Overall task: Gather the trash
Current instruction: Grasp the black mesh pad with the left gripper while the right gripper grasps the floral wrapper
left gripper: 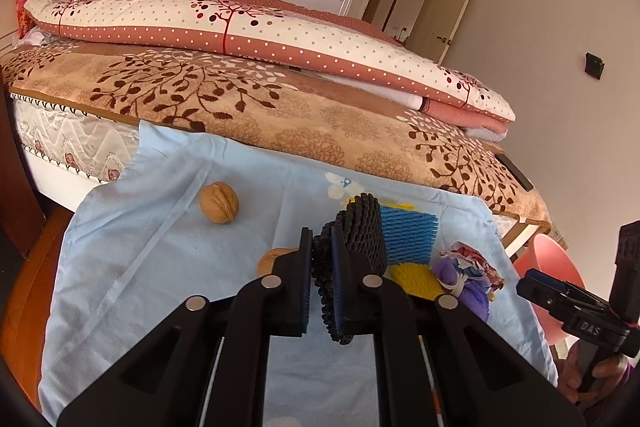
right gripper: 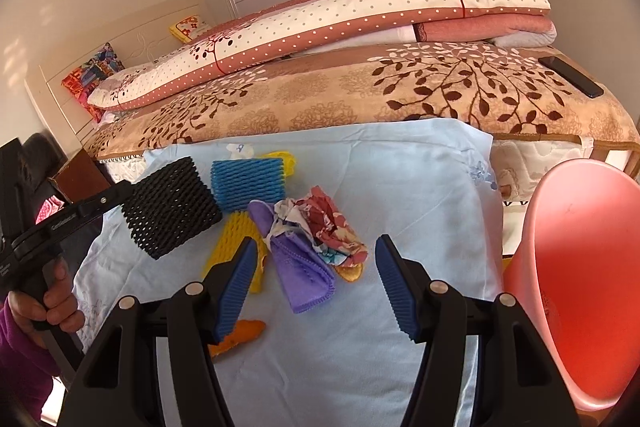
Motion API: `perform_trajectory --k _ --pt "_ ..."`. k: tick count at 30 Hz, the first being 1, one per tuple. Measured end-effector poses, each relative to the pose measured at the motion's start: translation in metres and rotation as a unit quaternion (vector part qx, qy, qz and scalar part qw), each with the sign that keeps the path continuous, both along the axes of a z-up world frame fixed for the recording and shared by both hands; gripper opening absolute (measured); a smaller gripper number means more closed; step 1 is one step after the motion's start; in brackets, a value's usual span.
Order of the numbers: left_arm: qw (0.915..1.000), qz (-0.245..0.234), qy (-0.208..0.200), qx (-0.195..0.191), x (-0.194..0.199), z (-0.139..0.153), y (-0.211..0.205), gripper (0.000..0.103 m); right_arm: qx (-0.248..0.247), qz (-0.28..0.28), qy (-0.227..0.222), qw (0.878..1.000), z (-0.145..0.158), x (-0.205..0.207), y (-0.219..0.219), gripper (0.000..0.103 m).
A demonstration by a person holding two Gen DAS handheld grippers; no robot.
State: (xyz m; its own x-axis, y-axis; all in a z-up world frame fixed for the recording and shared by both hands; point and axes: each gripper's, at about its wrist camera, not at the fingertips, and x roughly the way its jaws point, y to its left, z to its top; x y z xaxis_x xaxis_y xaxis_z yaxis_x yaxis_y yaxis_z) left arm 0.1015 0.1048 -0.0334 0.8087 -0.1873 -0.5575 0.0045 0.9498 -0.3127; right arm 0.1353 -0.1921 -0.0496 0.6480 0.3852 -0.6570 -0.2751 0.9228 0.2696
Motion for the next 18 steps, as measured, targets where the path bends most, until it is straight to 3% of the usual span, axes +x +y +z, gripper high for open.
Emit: perform_trajectory --k 6,10,11,14,18 --pt "0.9999 0.005 -0.009 -0.011 -0.013 0.010 0.006 0.009 0.024 -0.017 0.043 0.999 -0.018 0.031 -0.011 0.039" --pt "0.9999 0.004 -0.009 -0.010 -0.017 0.012 0.004 0.009 0.034 -0.005 0.077 0.996 -0.032 0.041 -0.007 0.035" --pt "0.9999 0.003 -0.009 -0.011 -0.018 0.013 0.003 0.009 0.034 -0.001 0.081 0.996 -0.034 0.041 -0.005 0.026" --pt "0.9999 -0.001 -0.011 -0.013 -0.022 0.016 0.000 0.008 0.031 0.001 0.073 0.997 -0.032 0.034 -0.003 0.014" --pt "0.9997 -0.012 -0.018 -0.012 -0.027 0.023 -0.009 0.009 0.033 -0.010 0.048 0.998 -0.018 0.019 -0.011 0.013"
